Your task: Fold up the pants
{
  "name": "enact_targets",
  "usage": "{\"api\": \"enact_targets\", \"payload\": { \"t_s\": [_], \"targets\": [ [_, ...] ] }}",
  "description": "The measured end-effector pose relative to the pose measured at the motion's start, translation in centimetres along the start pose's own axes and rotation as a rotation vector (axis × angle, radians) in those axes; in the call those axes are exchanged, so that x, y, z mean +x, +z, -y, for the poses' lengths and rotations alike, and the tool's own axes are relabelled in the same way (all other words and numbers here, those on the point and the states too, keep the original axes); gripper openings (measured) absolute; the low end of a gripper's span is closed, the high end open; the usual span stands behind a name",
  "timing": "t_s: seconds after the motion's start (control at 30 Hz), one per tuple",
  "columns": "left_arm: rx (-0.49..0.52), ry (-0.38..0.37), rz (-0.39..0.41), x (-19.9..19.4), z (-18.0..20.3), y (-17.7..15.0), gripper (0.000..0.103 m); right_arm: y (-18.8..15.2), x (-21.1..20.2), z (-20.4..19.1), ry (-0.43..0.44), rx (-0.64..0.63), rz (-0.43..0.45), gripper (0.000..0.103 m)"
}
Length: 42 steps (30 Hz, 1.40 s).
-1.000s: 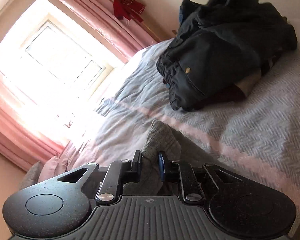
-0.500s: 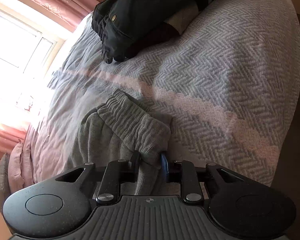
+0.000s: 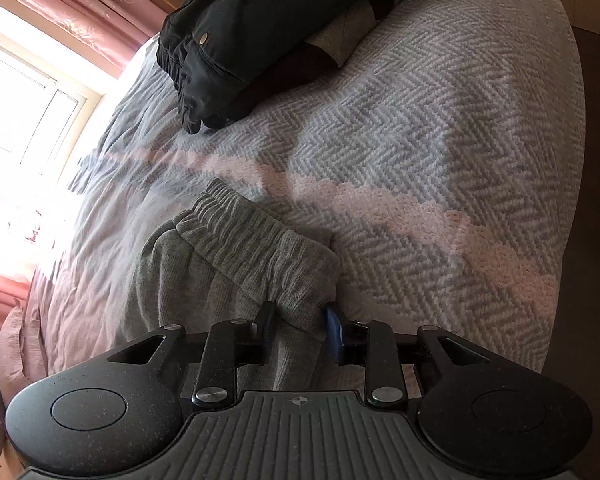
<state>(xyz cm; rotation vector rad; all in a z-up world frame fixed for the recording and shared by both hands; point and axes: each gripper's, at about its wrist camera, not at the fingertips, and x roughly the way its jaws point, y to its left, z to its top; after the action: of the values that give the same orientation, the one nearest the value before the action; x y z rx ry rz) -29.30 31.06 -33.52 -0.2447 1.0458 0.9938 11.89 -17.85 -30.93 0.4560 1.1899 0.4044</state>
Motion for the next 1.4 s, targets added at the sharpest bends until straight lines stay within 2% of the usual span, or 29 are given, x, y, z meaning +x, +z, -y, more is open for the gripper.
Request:
{"api": "enact_targets", "payload": {
  "t_s": [0.1, 0.17, 0.23, 0.3, 0.37, 0.4, 0.43, 0.47, 0.57, 0.6, 0.67, 0.7, 0.73, 0.87, 0.97, 1.03, 1.1, 1.2, 1.3, 1.4],
  "targets": [
    [-0.256, 0.022, 0.149, -5.0, -5.8, -1.4, 0.005, 0.1, 0.0, -0.6, -0.019, -0.038, -0.002, 0.025],
    [-0.5, 0.044, 0.217, -9.2, -11.1, -4.3, 0.005, 0.2, 0.0, -0.9, -0.025, -0.06, -0.002, 0.024],
    [-0.724, 0.078, 0.176, -11.4, -15.5, -8.4, 0.005, 0.4, -0.2, -1.0, -0.021, -0.062, 0.0, 0.023],
    [-0.958, 0.016, 0.079, -11.0, -18.6, -13.4, 0.005, 0.6, -0.3, -1.1, -0.015, -0.057, 0.002, 0.022],
    [-1.119, -0.014, -0.034, -9.1, -19.2, -17.6, 0.004, 0.8, -0.4, -1.4, -0.015, -0.058, 0.006, 0.022],
    [-1.166, -0.038, -0.055, -8.2, -19.1, -19.1, 0.004, 0.9, -0.4, -1.5, -0.017, -0.058, 0.004, 0.022],
    [-1.219, -0.054, -0.057, -7.6, -19.0, -20.2, 0.004, 1.0, -0.3, -1.7, -0.023, -0.055, -0.002, 0.022],
    [-1.272, -0.084, -0.024, -7.4, -19.0, -20.9, 0.004, 1.1, -0.3, -1.8, -0.028, -0.055, -0.007, 0.023],
    [-1.363, -0.131, 0.048, -7.0, -19.6, -21.5, 0.013, 1.3, -0.2, -2.2, -0.038, -0.068, -0.019, 0.023],
    [-1.373, -0.142, 0.051, -6.7, -19.9, -21.4, 0.016, 1.3, -0.2, -2.1, -0.038, -0.063, -0.02, 0.023],
    [-1.34, -0.134, 0.032, -6.4, -20.5, -21.0, 0.015, 1.3, -0.2, -2.0, -0.033, -0.053, -0.018, 0.023],
    [-1.313, -0.128, 0.027, -6.5, -20.7, -20.7, 0.005, 1.2, -0.3, -2.0, -0.029, -0.054, -0.013, 0.019],
    [-1.284, -0.131, 0.034, -7.0, -20.9, -20.5, 0.005, 1.3, -0.5, -2.1, -0.024, -0.065, -0.005, 0.015],
    [-1.16, -0.124, 0.123, -9.9, -20.9, -19.9, 0.005, 2.2, -2.0, -2.5, 0.038, -0.104, 0.032, 0.012],
    [-1.074, -0.087, 0.066, -9.4, -20.0, -20.6, 0.005, 2.8, -2.1, -2.1, 0.051, -0.101, 0.029, 0.012],
    [-1.085, -0.081, 0.044, -9.0, -19.5, -21.5, 0.005, 2.7, -1.8, -1.7, 0.045, -0.106, 0.017, 0.012],
    [-1.102, -0.086, 0.08, -9.7, -19.4, -21.7, 0.005, 2.5, -1.9, -1.3, 0.06, -0.096, 0.021, 0.012],
    [-1.053, -0.076, 0.122, -11.4, -19.1, -21.5, 0.006, 2.4, -2.0, -0.7, 0.085, -0.08, 0.031, 0.012],
    [-1.085, -0.079, 0.113, -11.8, -19.4, -22.2, 0.006, 2.3, -2.0, 0.4, 0.094, -0.036, 0.03, 0.012],
    [-1.041, -0.049, 0.082, -11.0, -18.9, -22.4, 0.007, 1.9, -2.2, 0.9, 0.091, -0.027, 0.033, 0.012]
  ]
}}
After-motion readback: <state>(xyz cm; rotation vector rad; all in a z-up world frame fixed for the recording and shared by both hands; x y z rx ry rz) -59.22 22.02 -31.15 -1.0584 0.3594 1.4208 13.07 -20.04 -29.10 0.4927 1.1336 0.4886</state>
